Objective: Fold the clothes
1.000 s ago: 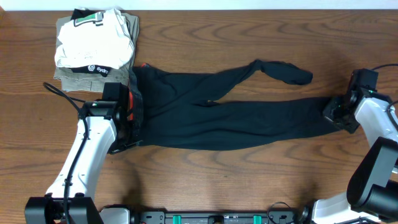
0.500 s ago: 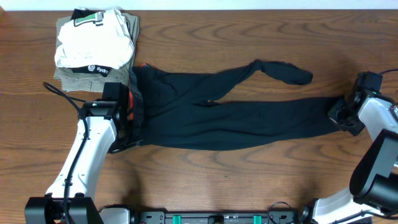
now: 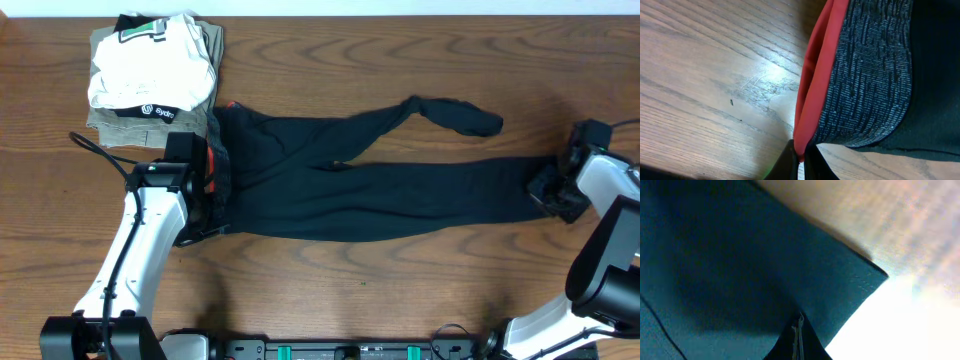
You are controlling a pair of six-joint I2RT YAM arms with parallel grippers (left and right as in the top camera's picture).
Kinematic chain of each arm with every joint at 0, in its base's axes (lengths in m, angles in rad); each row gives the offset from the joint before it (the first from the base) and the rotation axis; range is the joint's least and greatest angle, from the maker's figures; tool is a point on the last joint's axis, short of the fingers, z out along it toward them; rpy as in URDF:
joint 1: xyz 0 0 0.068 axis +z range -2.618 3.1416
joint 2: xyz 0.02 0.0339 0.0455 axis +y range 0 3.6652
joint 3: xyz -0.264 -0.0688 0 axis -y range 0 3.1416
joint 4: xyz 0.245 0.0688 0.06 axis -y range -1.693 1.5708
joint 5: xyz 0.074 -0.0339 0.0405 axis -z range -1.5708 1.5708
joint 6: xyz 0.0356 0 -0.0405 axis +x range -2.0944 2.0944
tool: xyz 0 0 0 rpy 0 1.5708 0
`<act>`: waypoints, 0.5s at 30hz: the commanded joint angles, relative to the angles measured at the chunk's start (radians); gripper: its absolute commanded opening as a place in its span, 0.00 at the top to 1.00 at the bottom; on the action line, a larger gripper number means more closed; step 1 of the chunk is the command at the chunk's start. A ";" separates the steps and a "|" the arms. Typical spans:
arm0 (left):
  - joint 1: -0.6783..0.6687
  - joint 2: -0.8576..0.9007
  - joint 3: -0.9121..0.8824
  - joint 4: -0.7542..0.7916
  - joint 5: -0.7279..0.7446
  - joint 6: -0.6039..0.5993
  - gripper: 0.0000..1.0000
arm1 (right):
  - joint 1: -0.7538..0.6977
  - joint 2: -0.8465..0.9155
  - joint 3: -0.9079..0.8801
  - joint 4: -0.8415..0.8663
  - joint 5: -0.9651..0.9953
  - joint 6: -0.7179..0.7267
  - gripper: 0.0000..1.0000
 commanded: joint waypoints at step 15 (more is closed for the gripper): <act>0.004 -0.002 0.013 -0.011 0.105 -0.008 0.94 | -0.171 0.041 -0.015 -0.117 0.068 0.116 0.99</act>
